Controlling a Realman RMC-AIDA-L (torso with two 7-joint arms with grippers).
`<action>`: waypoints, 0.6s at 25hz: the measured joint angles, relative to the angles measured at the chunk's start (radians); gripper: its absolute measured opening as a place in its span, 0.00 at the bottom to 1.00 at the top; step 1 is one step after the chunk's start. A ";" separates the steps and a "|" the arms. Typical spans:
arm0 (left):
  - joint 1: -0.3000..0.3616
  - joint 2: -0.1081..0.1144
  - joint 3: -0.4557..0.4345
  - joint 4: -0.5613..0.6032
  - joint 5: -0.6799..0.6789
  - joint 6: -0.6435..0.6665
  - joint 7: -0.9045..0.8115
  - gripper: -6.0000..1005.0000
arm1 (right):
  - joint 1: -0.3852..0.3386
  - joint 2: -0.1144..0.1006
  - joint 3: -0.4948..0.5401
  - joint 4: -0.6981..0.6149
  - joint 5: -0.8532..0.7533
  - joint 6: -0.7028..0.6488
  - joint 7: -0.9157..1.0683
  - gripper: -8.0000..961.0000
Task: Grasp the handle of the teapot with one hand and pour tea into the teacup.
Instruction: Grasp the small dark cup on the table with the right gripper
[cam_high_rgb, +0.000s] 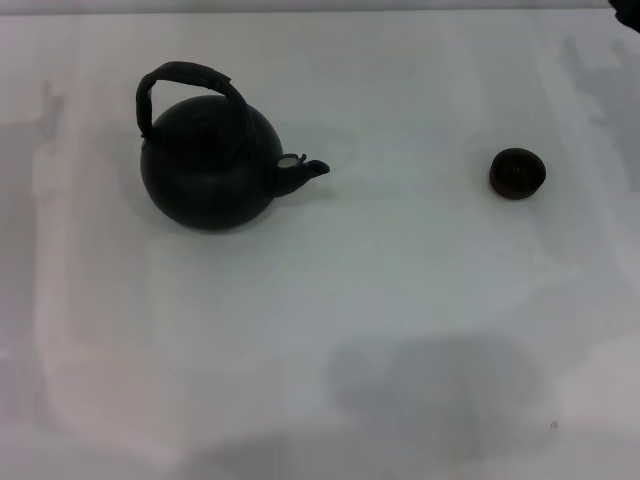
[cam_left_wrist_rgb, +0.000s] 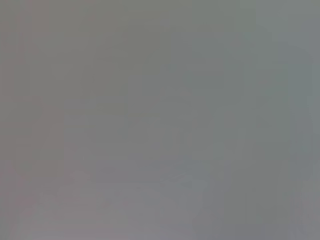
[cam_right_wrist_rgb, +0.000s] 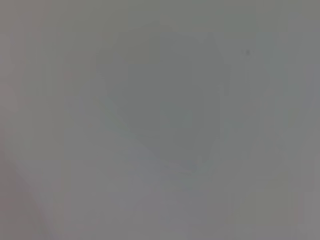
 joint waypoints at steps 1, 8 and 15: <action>0.001 0.000 0.000 0.000 0.001 0.001 0.000 0.88 | -0.003 0.000 0.000 -0.008 0.000 0.000 0.000 0.88; 0.005 0.000 0.003 0.001 0.022 0.030 0.000 0.88 | -0.017 0.000 -0.020 -0.030 0.000 0.002 -0.082 0.88; -0.014 0.001 0.003 0.001 0.054 0.040 0.002 0.88 | -0.012 0.000 -0.045 -0.035 -0.001 0.019 -0.251 0.88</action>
